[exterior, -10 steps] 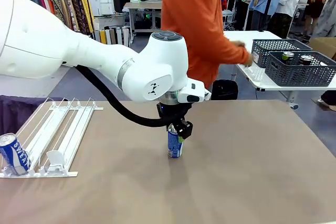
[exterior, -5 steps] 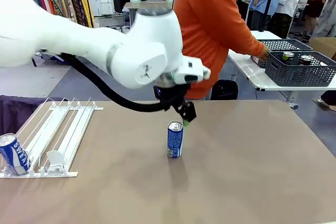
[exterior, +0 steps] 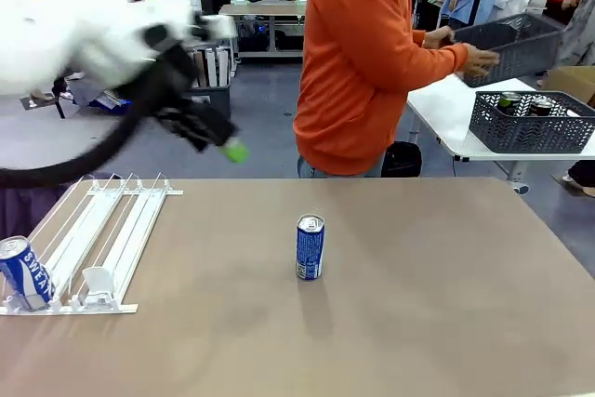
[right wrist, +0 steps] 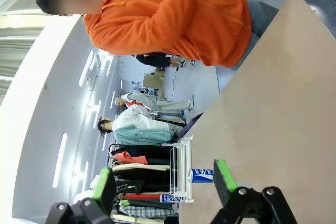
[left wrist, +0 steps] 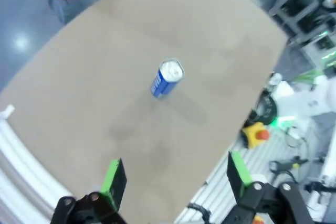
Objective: Retrieve and store the cans from the dispenser.
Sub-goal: Pick up one can from the Automatic Can Dispenser and place it in the middle of the table.
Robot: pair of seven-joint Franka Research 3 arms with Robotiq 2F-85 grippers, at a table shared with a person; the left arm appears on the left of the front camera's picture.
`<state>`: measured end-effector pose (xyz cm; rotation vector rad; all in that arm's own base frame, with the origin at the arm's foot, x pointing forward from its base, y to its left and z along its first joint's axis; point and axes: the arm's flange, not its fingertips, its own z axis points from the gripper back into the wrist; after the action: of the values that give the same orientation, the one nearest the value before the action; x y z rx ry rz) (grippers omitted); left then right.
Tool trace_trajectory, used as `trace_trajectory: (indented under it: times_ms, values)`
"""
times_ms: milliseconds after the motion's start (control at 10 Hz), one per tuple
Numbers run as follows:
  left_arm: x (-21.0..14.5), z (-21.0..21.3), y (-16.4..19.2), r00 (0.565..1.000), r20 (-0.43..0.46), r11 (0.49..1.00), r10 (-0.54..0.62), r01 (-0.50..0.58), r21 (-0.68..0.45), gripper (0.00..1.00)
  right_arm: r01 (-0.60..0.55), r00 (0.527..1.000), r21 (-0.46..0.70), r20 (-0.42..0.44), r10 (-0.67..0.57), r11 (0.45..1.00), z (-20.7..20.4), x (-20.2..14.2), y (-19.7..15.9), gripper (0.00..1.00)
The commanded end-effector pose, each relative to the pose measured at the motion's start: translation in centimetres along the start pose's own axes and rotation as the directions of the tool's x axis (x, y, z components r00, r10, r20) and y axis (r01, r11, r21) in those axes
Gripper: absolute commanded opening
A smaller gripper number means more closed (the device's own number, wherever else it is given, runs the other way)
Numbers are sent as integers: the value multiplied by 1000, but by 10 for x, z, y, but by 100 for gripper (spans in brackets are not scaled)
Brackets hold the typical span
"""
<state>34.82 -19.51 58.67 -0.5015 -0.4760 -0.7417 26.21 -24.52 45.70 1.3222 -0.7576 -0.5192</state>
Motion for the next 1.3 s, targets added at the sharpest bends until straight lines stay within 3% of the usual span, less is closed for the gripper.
trace_trajectory:
  times_ms: [0, 200, 300, 600, 700, 800, 1200]
  values:
    - [-66, 50, 54, 993, 66, 991, 101, -95, -94, 100, -12, 1000, 19, 8, 12, 1000, -2, 1, 2, 100]
    - [-140, 100, 106, 957, 187, 955, 223, -176, -241, 100, -12, 1000, 19, 8, 12, 1000, -2, 1, 2, 100]
    - [-173, 114, 128, 937, 232, 918, 262, -167, -360, 100, -12, 1000, 19, 8, 12, 1000, -2, 1, 2, 100]
    - [-250, 136, 174, 862, 296, 809, 412, -197, -554, 100, -12, 1000, 19, 8, 12, 1000, -2, 1, 2, 100]
    - [-264, 140, 178, 842, 299, 807, 449, -237, -541, 100, -12, 1000, 19, 8, 12, 1000, -2, 1, 2, 100]
    - [-249, 140, 160, 879, 293, 848, 376, -199, -491, 100, -12, 1000, 19, 8, 12, 1000, -2, 1, 2, 100]
    - [-249, 140, 160, 879, 293, 848, 376, -199, -491, 100, -12, 1000, 19, 8, 12, 1000, -2, 1, 2, 100]
